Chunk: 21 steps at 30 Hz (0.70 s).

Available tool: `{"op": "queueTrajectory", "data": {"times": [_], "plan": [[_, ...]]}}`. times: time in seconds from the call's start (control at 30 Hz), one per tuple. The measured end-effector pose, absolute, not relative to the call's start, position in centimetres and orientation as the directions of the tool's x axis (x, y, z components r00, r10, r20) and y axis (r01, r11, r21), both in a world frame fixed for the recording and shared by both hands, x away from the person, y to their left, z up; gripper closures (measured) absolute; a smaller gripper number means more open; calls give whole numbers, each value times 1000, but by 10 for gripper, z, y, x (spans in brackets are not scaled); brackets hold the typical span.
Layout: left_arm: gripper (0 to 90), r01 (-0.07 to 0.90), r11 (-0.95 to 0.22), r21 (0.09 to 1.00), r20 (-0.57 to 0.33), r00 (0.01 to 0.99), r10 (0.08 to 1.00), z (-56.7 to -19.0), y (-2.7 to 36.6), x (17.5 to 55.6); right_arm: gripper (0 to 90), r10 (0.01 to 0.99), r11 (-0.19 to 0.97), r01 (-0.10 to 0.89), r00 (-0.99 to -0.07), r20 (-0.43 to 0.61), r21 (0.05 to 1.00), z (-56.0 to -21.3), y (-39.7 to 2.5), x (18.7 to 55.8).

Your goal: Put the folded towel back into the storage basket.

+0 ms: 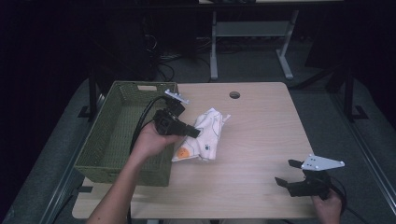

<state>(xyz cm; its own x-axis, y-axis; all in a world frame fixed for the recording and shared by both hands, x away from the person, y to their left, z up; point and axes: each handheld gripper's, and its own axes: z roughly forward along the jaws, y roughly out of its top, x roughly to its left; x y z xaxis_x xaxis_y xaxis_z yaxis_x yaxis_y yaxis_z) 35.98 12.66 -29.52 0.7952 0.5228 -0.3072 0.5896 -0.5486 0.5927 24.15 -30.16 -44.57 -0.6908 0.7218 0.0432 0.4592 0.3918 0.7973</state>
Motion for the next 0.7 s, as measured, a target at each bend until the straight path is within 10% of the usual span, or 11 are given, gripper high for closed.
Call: {"op": "queueTrajectory", "data": {"times": [0.7], "plan": [[824,617,-501,607,-343,772,535,-282,160,366,135,736,380,466,-676,44,799,-447,-304,243]]}}
